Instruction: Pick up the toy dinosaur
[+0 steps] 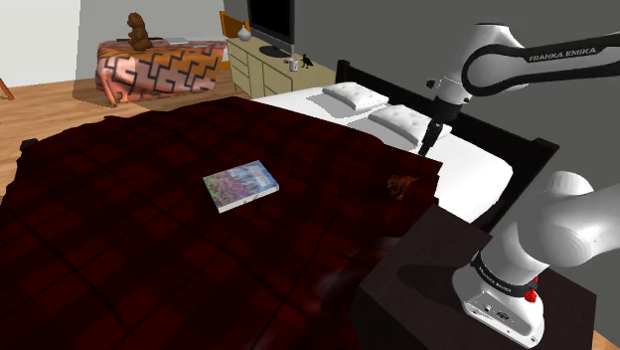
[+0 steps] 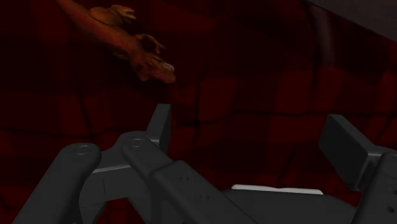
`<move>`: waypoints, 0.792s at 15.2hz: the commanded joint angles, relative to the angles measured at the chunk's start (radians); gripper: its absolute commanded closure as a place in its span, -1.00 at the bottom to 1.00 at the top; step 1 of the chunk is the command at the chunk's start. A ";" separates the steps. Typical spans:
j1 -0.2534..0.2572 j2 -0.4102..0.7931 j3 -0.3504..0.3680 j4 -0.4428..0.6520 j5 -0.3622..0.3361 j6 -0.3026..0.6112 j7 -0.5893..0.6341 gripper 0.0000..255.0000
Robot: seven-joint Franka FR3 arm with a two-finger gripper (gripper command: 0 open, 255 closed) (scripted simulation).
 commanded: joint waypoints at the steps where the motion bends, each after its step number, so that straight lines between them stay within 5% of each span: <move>1: 0.010 0.057 -0.060 -0.016 -0.028 0.065 -0.093 -1.00; 7: 0.085 0.277 -0.243 0.002 -0.054 0.247 -0.369 -1.00; 12: 0.217 0.527 -0.417 0.062 0.061 0.399 -0.667 -1.00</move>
